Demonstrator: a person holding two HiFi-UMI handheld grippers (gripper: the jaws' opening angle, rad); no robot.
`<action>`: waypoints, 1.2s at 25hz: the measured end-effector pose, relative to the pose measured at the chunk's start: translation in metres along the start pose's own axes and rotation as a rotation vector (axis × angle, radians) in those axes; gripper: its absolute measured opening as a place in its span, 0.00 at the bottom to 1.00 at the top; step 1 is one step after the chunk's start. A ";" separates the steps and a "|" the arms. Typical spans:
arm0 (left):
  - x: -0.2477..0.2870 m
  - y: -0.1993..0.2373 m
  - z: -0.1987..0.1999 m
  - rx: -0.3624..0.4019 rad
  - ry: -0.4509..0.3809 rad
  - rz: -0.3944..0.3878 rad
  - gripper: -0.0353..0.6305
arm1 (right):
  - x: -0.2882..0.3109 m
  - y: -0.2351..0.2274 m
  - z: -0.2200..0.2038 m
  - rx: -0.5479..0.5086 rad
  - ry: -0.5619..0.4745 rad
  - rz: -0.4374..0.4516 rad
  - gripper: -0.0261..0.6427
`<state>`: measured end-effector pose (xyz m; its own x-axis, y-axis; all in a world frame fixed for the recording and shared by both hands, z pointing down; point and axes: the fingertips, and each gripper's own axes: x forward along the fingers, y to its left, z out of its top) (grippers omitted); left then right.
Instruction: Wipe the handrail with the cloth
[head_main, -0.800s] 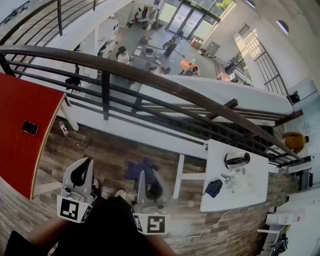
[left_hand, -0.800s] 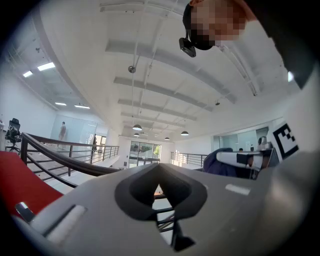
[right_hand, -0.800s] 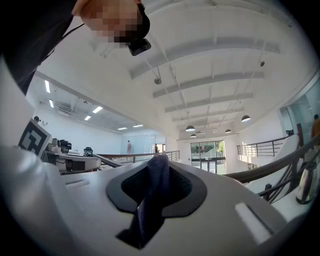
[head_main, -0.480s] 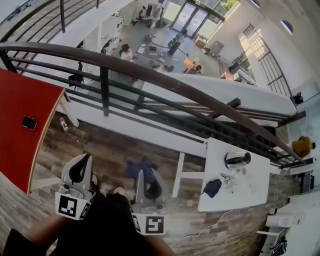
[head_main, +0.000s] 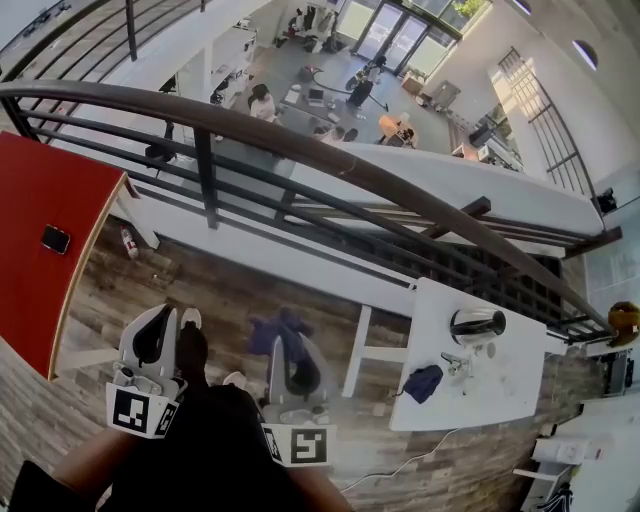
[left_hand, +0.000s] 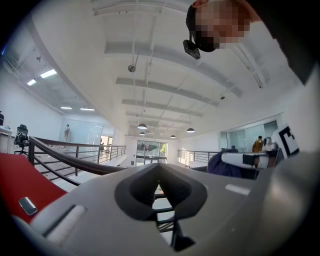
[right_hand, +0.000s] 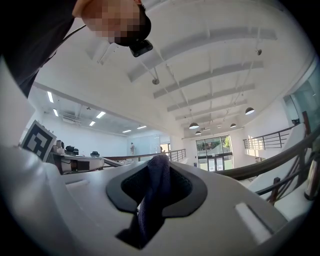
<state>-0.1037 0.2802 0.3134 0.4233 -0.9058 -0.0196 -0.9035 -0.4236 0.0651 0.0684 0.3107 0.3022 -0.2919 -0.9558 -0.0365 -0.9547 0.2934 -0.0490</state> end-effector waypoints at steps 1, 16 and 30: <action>0.005 0.002 -0.001 -0.001 0.000 0.001 0.05 | 0.003 -0.002 -0.001 0.001 0.003 -0.004 0.14; 0.126 0.056 -0.014 -0.050 0.003 -0.054 0.05 | 0.152 -0.016 0.006 -0.049 0.009 0.031 0.14; 0.204 0.128 -0.010 -0.057 0.021 -0.059 0.05 | 0.296 -0.005 0.016 -0.049 -0.043 0.089 0.14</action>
<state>-0.1328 0.0415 0.3278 0.4772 -0.8788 -0.0043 -0.8721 -0.4742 0.1210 -0.0118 0.0267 0.2755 -0.3742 -0.9237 -0.0817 -0.9270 0.3751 0.0048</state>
